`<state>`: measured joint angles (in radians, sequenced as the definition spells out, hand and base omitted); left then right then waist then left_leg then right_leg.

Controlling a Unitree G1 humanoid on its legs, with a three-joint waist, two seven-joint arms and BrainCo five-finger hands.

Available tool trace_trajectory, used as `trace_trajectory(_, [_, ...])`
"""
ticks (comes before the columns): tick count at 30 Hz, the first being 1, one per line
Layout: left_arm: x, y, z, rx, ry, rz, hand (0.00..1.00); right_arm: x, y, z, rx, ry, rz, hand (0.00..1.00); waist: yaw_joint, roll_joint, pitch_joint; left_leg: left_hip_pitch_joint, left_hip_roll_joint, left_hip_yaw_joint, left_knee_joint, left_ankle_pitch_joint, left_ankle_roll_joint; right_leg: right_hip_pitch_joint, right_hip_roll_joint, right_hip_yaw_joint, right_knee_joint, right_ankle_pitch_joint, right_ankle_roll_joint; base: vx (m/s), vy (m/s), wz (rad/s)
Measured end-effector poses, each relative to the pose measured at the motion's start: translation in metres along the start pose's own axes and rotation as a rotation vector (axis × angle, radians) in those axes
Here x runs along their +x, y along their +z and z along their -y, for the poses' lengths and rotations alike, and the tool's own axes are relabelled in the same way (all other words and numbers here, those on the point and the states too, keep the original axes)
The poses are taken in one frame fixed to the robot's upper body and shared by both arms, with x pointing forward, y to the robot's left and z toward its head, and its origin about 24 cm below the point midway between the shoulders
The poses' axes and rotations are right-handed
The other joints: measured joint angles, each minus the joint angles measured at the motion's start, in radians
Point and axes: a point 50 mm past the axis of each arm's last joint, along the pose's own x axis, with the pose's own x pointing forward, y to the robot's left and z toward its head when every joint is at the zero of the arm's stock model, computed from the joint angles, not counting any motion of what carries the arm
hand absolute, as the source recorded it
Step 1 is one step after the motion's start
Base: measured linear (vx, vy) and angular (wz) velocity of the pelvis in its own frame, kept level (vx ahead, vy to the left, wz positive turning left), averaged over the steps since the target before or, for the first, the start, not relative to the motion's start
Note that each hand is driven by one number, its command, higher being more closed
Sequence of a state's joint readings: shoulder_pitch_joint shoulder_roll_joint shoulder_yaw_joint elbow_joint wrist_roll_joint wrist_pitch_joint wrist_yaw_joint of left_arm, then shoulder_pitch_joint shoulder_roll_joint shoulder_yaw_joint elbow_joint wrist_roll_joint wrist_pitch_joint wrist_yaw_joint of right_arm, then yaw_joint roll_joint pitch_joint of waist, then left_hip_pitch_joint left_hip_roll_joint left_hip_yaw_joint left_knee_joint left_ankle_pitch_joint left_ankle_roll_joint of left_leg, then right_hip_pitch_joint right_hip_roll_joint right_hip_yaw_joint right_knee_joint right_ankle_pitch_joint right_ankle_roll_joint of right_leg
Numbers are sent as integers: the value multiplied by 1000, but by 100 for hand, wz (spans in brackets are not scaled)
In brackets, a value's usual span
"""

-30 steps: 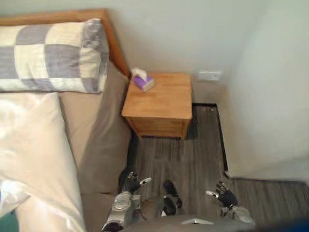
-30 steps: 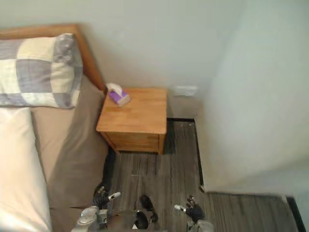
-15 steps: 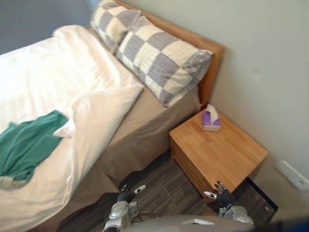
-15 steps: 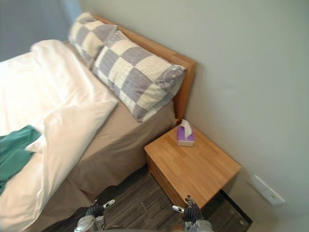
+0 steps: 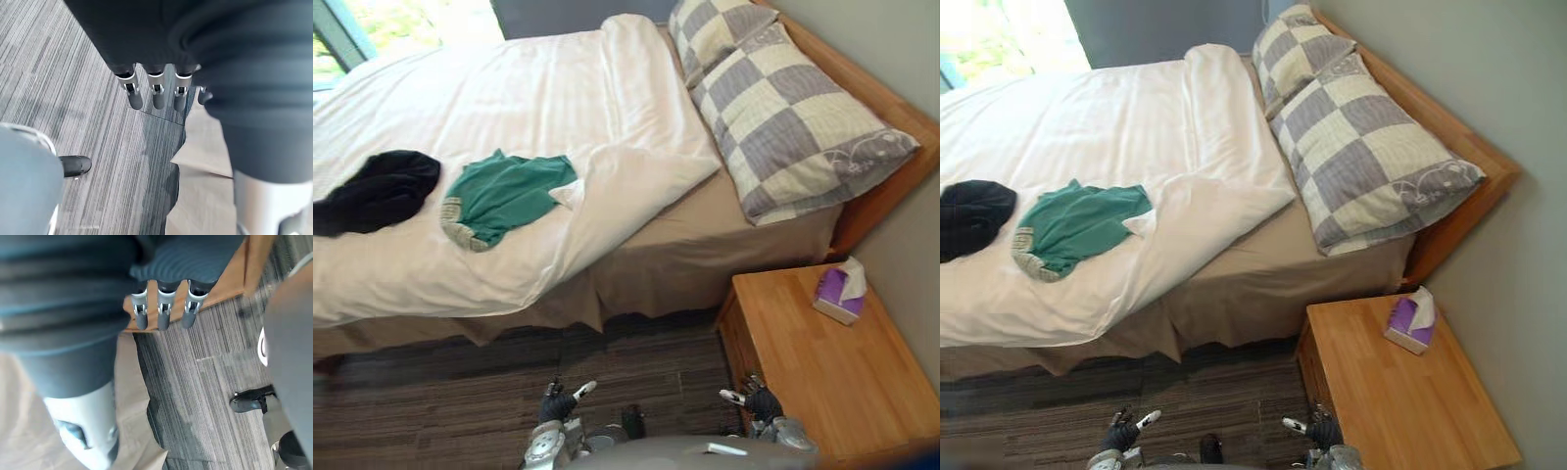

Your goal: Tidy the bed and pick cloth on bed and put in laundry

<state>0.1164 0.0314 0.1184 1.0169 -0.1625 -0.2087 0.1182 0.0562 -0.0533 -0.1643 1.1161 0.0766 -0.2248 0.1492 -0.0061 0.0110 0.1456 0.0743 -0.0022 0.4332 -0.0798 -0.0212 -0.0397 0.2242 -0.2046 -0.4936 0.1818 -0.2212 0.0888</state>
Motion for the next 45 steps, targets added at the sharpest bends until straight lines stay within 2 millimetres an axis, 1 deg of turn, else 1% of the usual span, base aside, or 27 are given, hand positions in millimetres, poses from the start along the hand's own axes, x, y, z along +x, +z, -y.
trace_trajectory(4, [0, -1, -1, 6, -15, -9, 0, 0, 0, 0, 18, -17, 4, 0, -2, -8, 4, 9, -27, -16, -23, 42, 23, 15, -12, 0, 1, -28, 25, 15, 10, 21])
trace_trajectory(8, [2, 3, -2, 47, -38, 0, 0, -2, -1, 4, 34, -74, 16, 0, 2, -36, 7, 22, -82, -45, -24, 13, 63, 30, -79, -42, 54, -68, 60, 108, 24, 30])
trace_trajectory(9, [3, 3, 1, 64, -49, -9, 0, -4, -5, 10, 57, -105, 12, 0, -7, -36, 11, 36, -102, -58, -23, -17, 83, 13, -114, -41, 148, -64, 71, 188, 52, 45])
trace_trajectory(10, [4, 3, 2, 89, -62, -14, 0, -5, -5, 15, 71, -130, 16, 0, -9, -32, 11, 44, -108, -62, -22, -15, 86, -36, -152, -10, 282, -59, 57, 262, 118, 62])
trace_trajectory(11, [5, 5, 4, 142, -87, -5, 0, -6, -4, 20, 106, -158, 28, 0, -7, -33, 12, 54, -115, -86, -22, -12, 95, -130, -195, 56, 497, -17, -49, 296, 139, 86])
trace_trajectory(12, [7, 12, 7, 195, -117, 16, 0, -7, -4, 21, 127, -175, 47, 0, -18, -37, 18, 76, -116, -137, -19, -17, 119, -217, -202, 131, 663, 73, -128, 333, 131, 90])
trace_trajectory(13, [7, 12, 8, 213, -126, 18, 0, -7, -3, 21, 131, -176, 56, 0, -27, -36, 22, 84, -113, -161, -14, -20, 138, -240, -185, 177, 705, 46, -89, 338, 45, 110])
trace_trajectory(14, [8, 13, 4, 235, -120, 20, 0, -8, -5, 18, 137, -172, 59, 0, -43, -51, 27, 83, -102, -204, 4, -29, 154, -281, -127, 243, 717, -16, -36, 286, 6, 98])
trace_trajectory(16, [9, 15, 3, 259, -120, 10, 0, -8, -3, 16, 134, -171, 77, 0, -49, -49, 31, 94, -63, -254, 16, -36, 141, -333, -27, 261, 628, -79, -18, 316, -11, 89])
trace_trajectory(19, [9, 12, 7, 262, -127, -21, 0, -6, 3, 15, 131, -163, 99, 0, -53, -34, 38, 122, -19, -280, 22, -57, 101, -352, 99, 262, 333, -72, -18, 355, -54, 52])
trace_trajectory(20, [9, 11, 6, 262, -125, -29, 0, -6, 3, 15, 141, -163, 102, 0, -53, -35, 38, 123, -16, -280, 27, -65, 89, -357, 117, 264, 267, -57, -21, 361, -125, 39])
trace_trajectory(21, [8, 10, 7, 264, -127, -34, 0, -5, 4, 14, 151, -162, 107, 0, -53, -35, 38, 131, -15, -276, 29, -79, 65, -357, 145, 274, 138, 7, -46, 301, -118, 33])
trace_trajectory(22, [7, 7, 6, 249, -120, -43, 0, -6, 4, 14, 155, -163, 106, 0, -59, -32, 40, 150, -19, -272, 29, -100, 32, -352, 158, 287, 78, 121, -123, 316, -126, 24])
trace_trajectory(23, [7, 5, 8, 237, -120, -47, 0, -5, 4, 14, 168, -166, 109, 0, -58, -26, 38, 158, -10, -264, 31, -111, 16, -340, 166, 283, 74, 117, -138, 299, -112, -10])
trace_trajectory(24, [6, 5, 11, 217, -123, -40, 0, -5, 6, 18, 170, -171, 115, 0, -44, -2, 33, 158, 4, -224, 45, -124, -4, -332, 177, 285, 76, 114, -146, 284, -103, -27])
trace_trajectory(26, [5, 3, 18, 180, -125, -42, 0, -4, 10, 16, 207, -173, 132, 0, -46, 22, 42, 157, 7, -170, 74, -117, -15, -317, 177, 284, 74, 96, -160, 235, -88, -17])
trace_trajectory(28, [5, 4, 16, 159, -104, -25, 0, -3, 9, 16, 244, -183, 123, 0, -47, 17, 44, 132, 12, -127, 185, -123, -30, -272, 169, 285, 42, 83, -161, 230, -113, 4])
trace_trajectory(29, [6, 9, 13, 129, -80, -7, 0, -4, 6, 12, 259, -185, 114, 0, -45, 0, 50, 70, 35, -97, 375, -141, -54, -217, 160, 291, -2, 79, -162, 219, -158, 16])
trace_trajectory(30, [7, 14, 6, 74, -46, 15, 0, -4, 4, 7, 274, -187, 102, 0, -43, -7, 55, -43, 113, -47, 665, -170, -41, -165, 167, 291, -48, 76, -166, 198, -165, 8])
trace_trajectory(32, [5, 12, 8, 19, -33, 24, 0, -6, 1, 12, 280, -212, 88, 0, -36, 22, 44, -131, 253, 16, 887, -204, -22, -117, 197, 300, -65, 66, -174, 185, -77, -32])
trace_trajectory(34, [3, 9, 6, 6, -32, 28, 0, -8, -2, 16, 283, -236, 72, 0, -27, 29, 41, -127, 327, 69, 840, -211, -17, -82, 195, 357, -61, 58, -163, 217, 37, -77])
trace_trajectory(36, [3, 8, 6, 14, -43, 22, 0, -10, -5, 20, 317, -265, 70, 0, -30, 27, 39, -108, 329, 81, 665, -198, -10, -87, 177, 419, -56, 55, -148, 184, 166, -103])
trace_trajectory(37, [2, 4, 8, 17, -52, 5, 0, -13, -8, 28, 355, -309, 67, 0, -34, 40, 30, -75, 313, 81, 475, -83, 16, -105, 174, 459, -37, 46, -124, 181, 237, -111])
trace_trajectory(38, [2, 3, 10, 22, -63, -2, 0, -15, -10, 35, 367, -339, 68, 0, -35, 50, 22, -62, 305, 66, 429, -81, -11, -118, 171, 482, -32, 38, -109, 182, 262, -83])
trace_trajectory(40, [4, 2, 10, 39, -76, -37, 0, -24, -25, 44, 399, -394, 31, 0, -60, 23, 8, -14, 236, 79, 325, -72, -26, -136, 138, 508, -52, 55, -73, 135, 214, -40])
trace_trajectory(42, [6, 3, 9, 75, -90, -55, 0, -30, -35, 51, 429, -452, 10, 0, -63, 14, 3, 7, 208, 88, 272, -67, -34, -136, 121, 518, -74, 67, -53, 69, 142, -22])
trace_trajectory(45, [6, 1, 7, 143, -123, -81, 0, -43, -48, 65, 502, -592, -1, 0, -87, 21, 0, 73, 170, 104, 128, -23, -57, -128, 112, 516, -77, 77, -38, 31, 86, -4])
